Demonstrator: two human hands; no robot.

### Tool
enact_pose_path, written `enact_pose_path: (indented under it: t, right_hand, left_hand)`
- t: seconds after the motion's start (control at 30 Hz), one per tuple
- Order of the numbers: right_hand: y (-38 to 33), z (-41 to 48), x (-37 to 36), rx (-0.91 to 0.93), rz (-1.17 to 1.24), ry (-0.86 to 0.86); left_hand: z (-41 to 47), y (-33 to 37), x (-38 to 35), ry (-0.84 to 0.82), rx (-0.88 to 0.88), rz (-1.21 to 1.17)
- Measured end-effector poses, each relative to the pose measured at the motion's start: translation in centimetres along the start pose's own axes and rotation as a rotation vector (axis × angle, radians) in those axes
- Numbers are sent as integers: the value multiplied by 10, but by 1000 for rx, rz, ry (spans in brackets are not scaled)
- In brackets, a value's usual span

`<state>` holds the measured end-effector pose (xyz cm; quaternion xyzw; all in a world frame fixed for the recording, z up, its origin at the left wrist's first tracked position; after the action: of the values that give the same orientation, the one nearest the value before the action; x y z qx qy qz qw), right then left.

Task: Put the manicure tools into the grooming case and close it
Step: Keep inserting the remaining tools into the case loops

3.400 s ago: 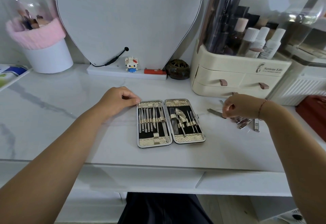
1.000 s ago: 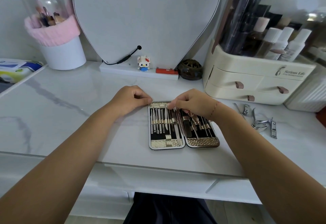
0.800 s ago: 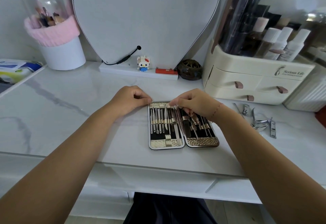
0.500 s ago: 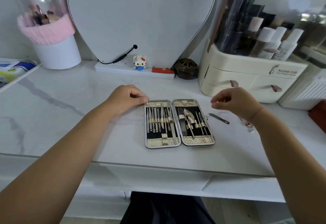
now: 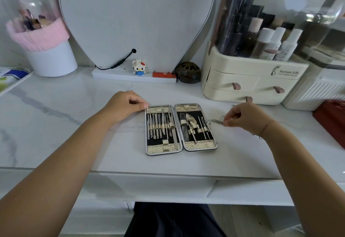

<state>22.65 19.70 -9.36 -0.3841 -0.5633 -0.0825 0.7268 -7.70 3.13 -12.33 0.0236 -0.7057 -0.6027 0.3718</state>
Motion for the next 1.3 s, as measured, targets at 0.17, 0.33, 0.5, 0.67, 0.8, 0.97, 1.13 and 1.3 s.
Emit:
enact_pose_path:
  t: [0.17,0.33,0.5,0.67,0.8,0.97,1.13,1.3]
  right_hand:
    - [3,1,0,0,16,-20]
    - [3,0,-1,19,35,-5]
    - [0,0,-2,32,-7,18]
    - [0,0,-3,47,-13,22]
    - [3,-2,-5,37,83,28]
    - [-7,11,-8,42,247,74]
    - [-60,48,-13,94,515,30]
    - [-91,79,-40,32,554,-142]
  left_hand:
    - [0,-1,0,-2,1,9]
    - [0,-1,0,-1,12,-14]
    - [0,0,-1,-2,18,-18]
    - [1,-2,-1,-4,20,-24]
    - [2,-4,0,3,17,-31]
    - [3,-3,0,-3,11,-31]
    - [2,-2,0,-15,10,-42]
    - [5,-4,1,-22,-9,2]
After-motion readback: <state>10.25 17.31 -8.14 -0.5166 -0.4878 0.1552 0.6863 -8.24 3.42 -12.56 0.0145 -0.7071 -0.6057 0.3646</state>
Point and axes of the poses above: each hand's wrist, its own z-axis towards the middle knuckle, its own x-axis out of the back of the hand, y = z × x, the point moved 2 cm from there along z, towards the middle knuckle, and after that the axes turned 10 degrees about x, right-handed, at the moved point
